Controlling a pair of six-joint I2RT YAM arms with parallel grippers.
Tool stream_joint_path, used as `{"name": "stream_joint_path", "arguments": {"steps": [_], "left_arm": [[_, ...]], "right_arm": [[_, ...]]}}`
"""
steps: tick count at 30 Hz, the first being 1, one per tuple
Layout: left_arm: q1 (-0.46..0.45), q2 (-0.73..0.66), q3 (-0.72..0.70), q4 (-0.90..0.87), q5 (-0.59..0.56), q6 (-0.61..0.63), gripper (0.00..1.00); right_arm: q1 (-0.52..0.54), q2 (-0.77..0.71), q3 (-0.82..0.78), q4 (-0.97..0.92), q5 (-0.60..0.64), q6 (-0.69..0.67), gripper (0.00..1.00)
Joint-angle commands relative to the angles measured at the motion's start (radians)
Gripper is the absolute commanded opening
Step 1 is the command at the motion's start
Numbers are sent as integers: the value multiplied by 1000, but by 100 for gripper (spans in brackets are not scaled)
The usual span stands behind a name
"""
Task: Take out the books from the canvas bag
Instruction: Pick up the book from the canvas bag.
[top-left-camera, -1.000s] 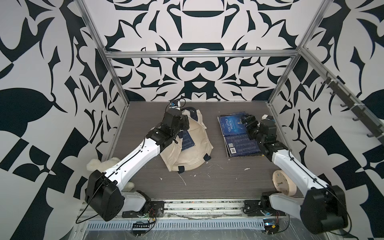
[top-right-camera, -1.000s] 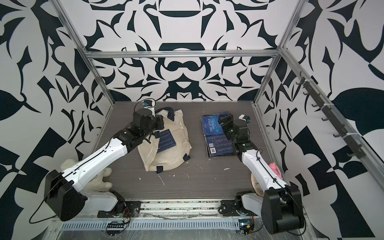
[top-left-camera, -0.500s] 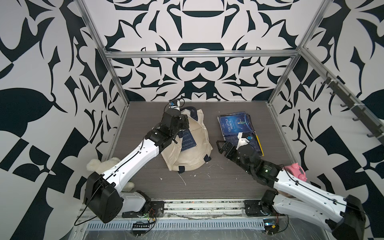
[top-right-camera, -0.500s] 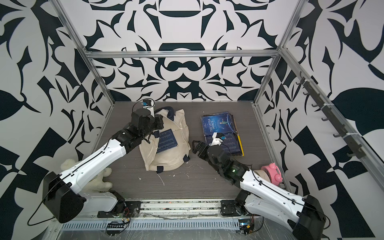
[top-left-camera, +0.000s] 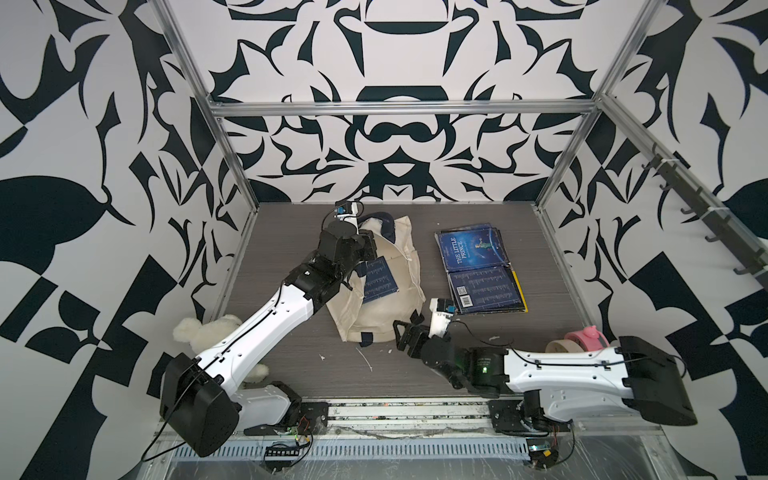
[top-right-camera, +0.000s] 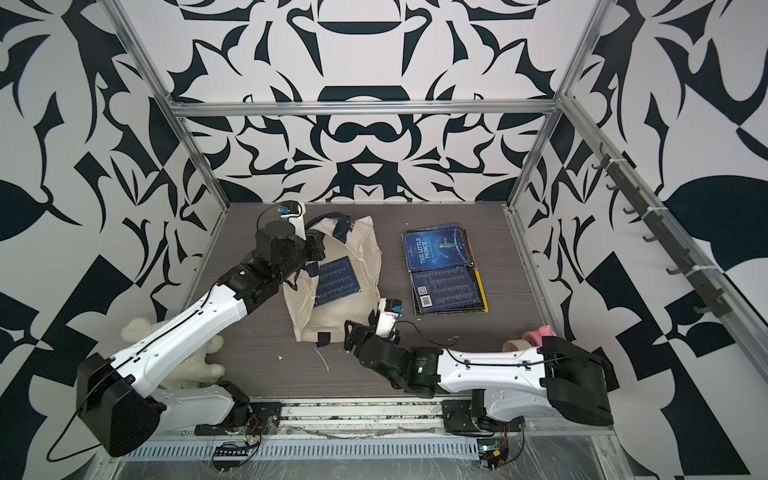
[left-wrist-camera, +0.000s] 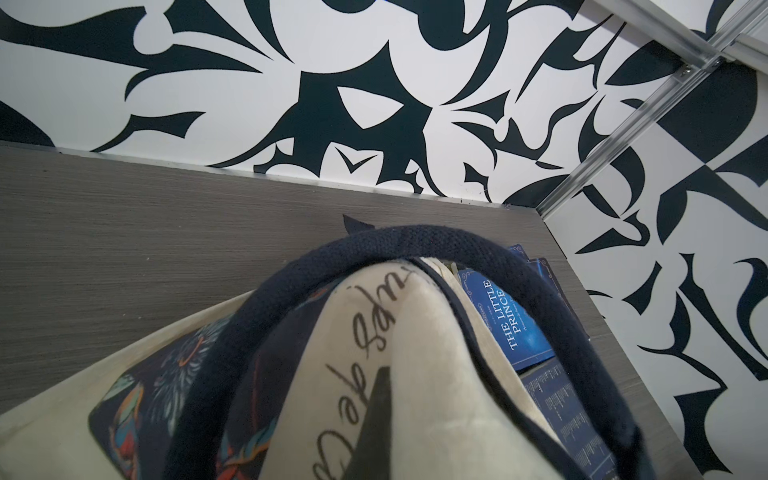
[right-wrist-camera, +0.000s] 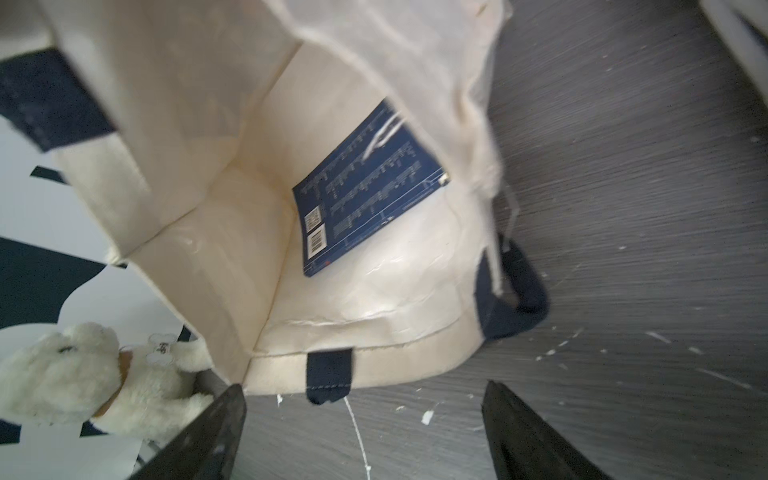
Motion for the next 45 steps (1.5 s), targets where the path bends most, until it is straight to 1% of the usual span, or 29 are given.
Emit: {"name": "stream_joint_path", "arguments": {"steps": [1,8,12,14,17,19,23,28,30,35,38,42,45], "left_arm": [[3,-44,-3,103,11,-15,0],[3,-60,-22,131,17,-26,0],[3,-78,-32,148,18,-31,0],[3,-90,-41,157,15,-37,0],[3,-103,-57,178,16,-52,0],[3,-111,-62,184,19,-61,0],[5,-130,-78,207,46,-78,0],[5,-141,-94,230,71,-84,0],[5,-149,-101,247,86,-82,0],[5,-189,-138,305,106,-79,0],[5,-207,-147,308,102,-73,0],[5,-218,-160,322,116,-79,0],[5,-226,-168,342,148,-82,0]], "right_arm": [[21,55,80,92,66,49,90],[28,253,143,219,49,118,87],[23,318,161,293,66,118,85],[8,351,189,288,49,120,85],[-27,399,199,332,1,130,83],[-47,429,201,343,-9,156,82],[-87,502,200,425,-38,177,81],[-116,568,215,506,-25,154,80],[-136,596,227,517,-43,167,80],[-190,669,239,623,-69,167,77],[-211,690,240,662,-54,148,76],[-223,699,265,647,-8,99,76],[-255,751,259,774,-41,75,75]]}}
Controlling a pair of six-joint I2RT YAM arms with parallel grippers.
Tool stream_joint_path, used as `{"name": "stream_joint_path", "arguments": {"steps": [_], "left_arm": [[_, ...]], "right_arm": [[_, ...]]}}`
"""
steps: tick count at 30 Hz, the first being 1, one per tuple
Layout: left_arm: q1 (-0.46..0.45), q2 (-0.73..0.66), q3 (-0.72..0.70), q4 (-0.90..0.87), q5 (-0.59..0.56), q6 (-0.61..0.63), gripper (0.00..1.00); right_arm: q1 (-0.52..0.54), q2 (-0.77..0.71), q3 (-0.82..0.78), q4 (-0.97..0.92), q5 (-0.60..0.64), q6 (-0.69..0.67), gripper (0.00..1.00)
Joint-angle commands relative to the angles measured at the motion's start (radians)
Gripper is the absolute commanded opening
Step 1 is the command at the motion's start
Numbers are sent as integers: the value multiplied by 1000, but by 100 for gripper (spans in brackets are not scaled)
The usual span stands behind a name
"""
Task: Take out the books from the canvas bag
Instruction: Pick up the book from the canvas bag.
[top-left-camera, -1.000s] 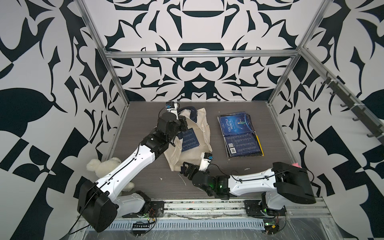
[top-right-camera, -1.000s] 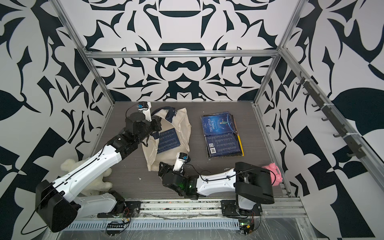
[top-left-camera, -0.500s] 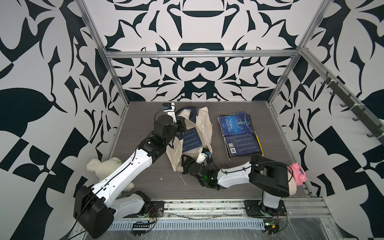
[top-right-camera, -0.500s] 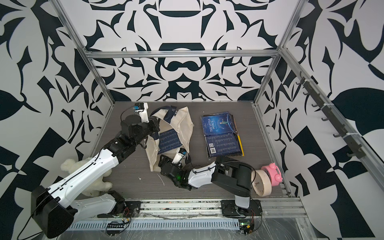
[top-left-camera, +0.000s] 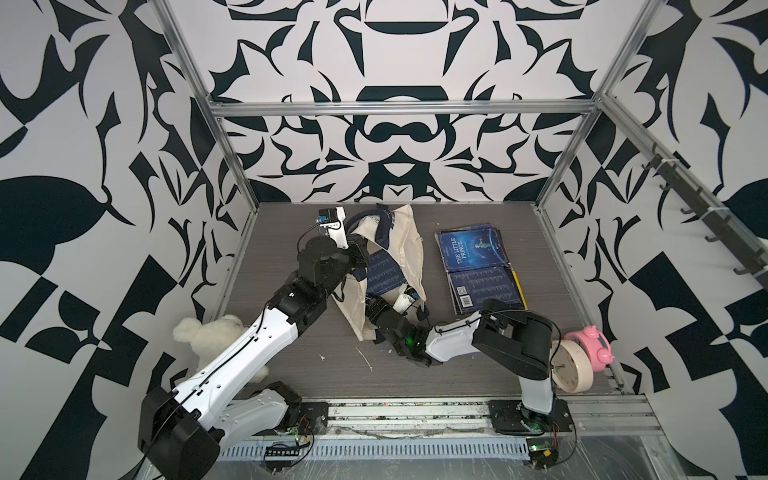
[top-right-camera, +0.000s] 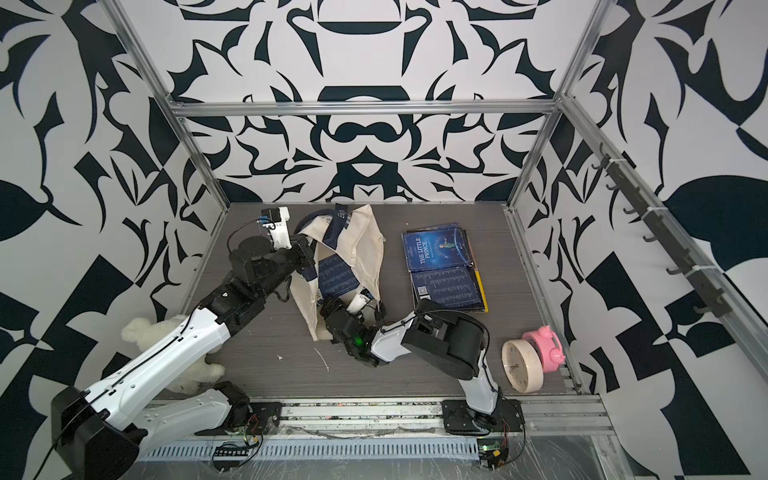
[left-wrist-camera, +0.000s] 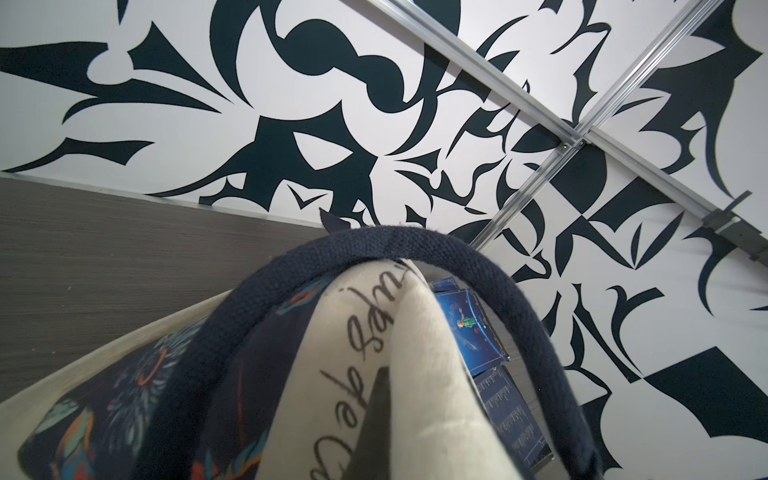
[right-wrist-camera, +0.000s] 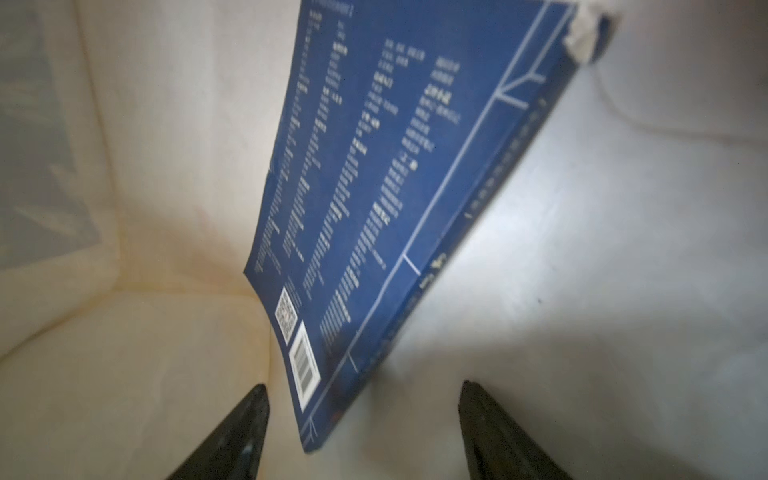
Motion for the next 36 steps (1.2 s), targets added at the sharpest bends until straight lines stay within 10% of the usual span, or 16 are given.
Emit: {"name": "stream_joint_path", "arguments": {"steps": [1,26,36], "left_arm": [[2,-49,-11,146,54,-11,0],[2,-58,-29,184,145,-14,0],[0,-48,-17,143,66,8,0]], "right_arm": [[-28,47,22,173,-12,-52,74],[-186,235,148,504,-305,-96,63],[-186,175,120,407,-293,-144,13]]}}
